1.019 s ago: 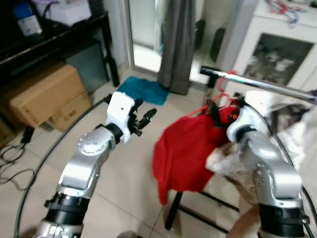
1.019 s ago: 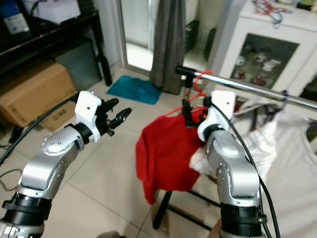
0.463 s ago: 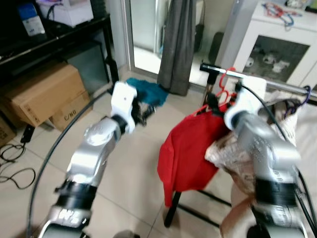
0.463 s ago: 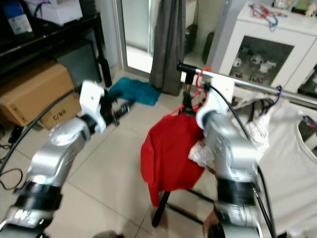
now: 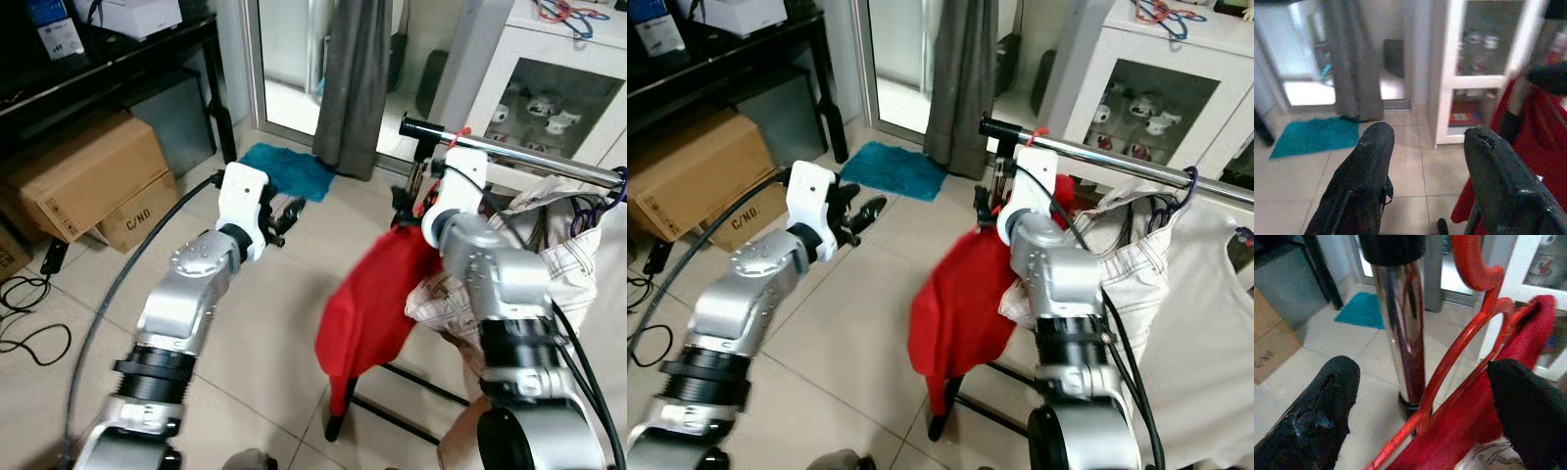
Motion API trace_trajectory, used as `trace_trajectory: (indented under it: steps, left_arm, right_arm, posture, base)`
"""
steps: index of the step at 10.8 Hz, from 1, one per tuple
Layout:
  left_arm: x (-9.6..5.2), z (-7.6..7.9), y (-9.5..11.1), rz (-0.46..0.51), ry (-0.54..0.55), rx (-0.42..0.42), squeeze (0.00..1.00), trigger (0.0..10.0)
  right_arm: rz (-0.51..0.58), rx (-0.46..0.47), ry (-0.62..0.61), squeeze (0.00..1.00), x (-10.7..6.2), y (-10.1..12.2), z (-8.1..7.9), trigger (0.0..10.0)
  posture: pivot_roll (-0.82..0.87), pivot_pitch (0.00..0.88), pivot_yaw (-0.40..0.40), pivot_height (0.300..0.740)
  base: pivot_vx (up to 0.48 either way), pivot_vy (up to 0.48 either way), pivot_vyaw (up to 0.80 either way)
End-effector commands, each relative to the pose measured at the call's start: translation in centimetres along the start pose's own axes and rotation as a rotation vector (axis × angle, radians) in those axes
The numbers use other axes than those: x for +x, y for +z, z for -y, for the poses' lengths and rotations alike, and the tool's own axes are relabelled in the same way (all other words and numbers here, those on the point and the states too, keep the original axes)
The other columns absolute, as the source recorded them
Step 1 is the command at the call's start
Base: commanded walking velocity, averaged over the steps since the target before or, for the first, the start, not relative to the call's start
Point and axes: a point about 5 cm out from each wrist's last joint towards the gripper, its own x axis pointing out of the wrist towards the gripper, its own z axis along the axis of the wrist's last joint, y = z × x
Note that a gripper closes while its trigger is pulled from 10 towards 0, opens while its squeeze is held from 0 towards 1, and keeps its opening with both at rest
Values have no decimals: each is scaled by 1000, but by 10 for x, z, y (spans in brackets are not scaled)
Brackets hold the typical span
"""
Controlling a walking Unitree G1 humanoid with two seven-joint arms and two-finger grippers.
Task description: Hang hanger
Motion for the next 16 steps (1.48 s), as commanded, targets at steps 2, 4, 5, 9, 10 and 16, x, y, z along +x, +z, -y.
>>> trace_trajectory:
  steps: [2,4,5,9,10,16]
  left_arm:
    - [-4,12,6,34,-131,76,0,10000]
    - [-8,17,8,37,-234,99,0,10000]
    - [-9,18,8,31,-260,89,0,10000]
    - [-9,23,10,17,-351,100,0,10000]
    - [-9,22,9,14,-352,102,0,10000]
    - [-11,24,5,-14,-361,126,0,10000]
  right_arm:
    - [27,1,-53,0,1,10,9,10000]
    - [28,-3,-69,0,0,13,17,10000]
    - [13,-2,-75,0,3,11,23,8902]
    - [-3,-11,-38,0,19,9,26,0]
    - [-1,-14,-37,0,21,11,27,0]
    - [-86,-30,-41,0,25,5,40,0]
  posture:
    - [24,0,-18,740]
    - [21,0,-20,740]
    - [21,0,-20,740]
    - [12,0,-13,740]
    - [14,0,-14,740]
    - [7,0,-15,740]
  base:
    - [0,0,0]
    - [0,0,0]
    - [0,0,0]
    - [0,0,0]
    - [0,0,0]
    - [0,0,0]
